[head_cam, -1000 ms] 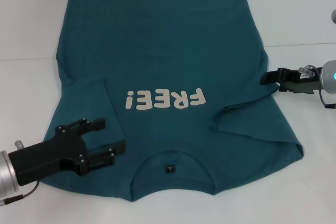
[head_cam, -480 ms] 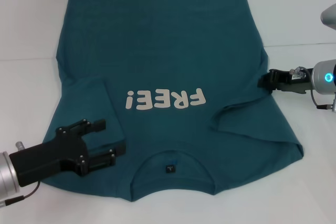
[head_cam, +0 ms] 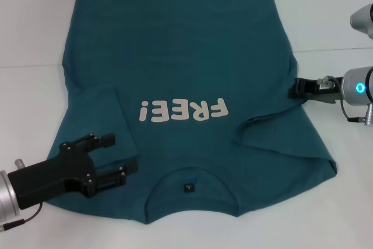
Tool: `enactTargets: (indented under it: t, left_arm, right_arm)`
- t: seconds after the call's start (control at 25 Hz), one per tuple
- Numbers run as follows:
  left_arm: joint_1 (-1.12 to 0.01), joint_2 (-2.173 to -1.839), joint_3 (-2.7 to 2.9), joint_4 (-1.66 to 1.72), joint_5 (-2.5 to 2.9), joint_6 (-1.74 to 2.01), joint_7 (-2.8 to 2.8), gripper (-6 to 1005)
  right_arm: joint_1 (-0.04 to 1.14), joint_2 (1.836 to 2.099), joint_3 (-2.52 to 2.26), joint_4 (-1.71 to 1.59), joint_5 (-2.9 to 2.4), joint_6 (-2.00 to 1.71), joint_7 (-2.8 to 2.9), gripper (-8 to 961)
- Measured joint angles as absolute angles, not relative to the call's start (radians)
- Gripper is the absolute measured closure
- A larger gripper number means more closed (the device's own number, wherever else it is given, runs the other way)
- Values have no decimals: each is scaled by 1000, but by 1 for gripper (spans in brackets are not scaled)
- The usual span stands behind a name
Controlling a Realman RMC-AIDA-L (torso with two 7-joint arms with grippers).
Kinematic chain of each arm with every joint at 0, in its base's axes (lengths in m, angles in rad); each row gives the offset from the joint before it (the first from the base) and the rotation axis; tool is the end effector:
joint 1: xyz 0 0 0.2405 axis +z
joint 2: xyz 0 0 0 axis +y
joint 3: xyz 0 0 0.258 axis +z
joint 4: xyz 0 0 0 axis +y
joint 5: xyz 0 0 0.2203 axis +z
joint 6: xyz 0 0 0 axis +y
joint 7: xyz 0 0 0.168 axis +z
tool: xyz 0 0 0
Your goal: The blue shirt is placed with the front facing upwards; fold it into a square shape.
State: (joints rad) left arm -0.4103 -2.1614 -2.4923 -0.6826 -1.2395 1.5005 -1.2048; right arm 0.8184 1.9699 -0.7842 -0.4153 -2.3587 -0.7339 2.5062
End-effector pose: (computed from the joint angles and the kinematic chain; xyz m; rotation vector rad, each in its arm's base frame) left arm -0.2778 0.3272 -0.0333 -2.5442 -0.5620 -0.7791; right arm 0.3039 0.4753 -0.0034 -1.8235 1.5857 0.3008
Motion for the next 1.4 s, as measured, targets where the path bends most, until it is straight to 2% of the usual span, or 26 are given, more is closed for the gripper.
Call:
enactTargets:
  t: [0.04,0.24,0.32,0.52,0.68,0.92,1.12,1.2,1.4]
  left_arm:
    - [-410,-2161,-2493,-683,-1239,1501,-1205,174]
    - [-409,-2161,-2494,-683,-1239,1503,-1204,174]
    - [-409,-2160,-2494,-683,-1240,1505,-1204,174]
    - [-409,-2160,-2494,-687,-1240,1506,-1204,174]
    - [-411,-2160,-2494,-683,-1240,1501,-1204,174]
    - [-414,-2161,-2494,-683,-1241,1502,-1204,174]
    - [-415,-2161,-2494,-685,-1241,1503,-1204,174]
    - [-416,-2161,-2494,-684,-1241,1503,-1204,174]
    - [-419,-2161,-2494,-683,-1241,1500,-1204,175]
  right_arm:
    - [817,1973,-784,-427,-2358,-741,2506,933]
    - [805,1977,-779,-463,-2358,-757,2511,941]
    - [797,1966,-774,-460,-2359,-753,2527,945]
    - [782,1920,-774,-435,-2365,-764,2571,928]
    - [777,1917,-772,-424,-2365,-754,2573,883]
    - [792,1949,-777,-416,-2365,-709,2566,620]
    - [816,1955,-782,-381,-2366,-677,2563,418]
    - [824,1956,-786,-368,-2366,-670,2564,186]
    - [828,1956,-796,-354,-2373,-651,2571,173]
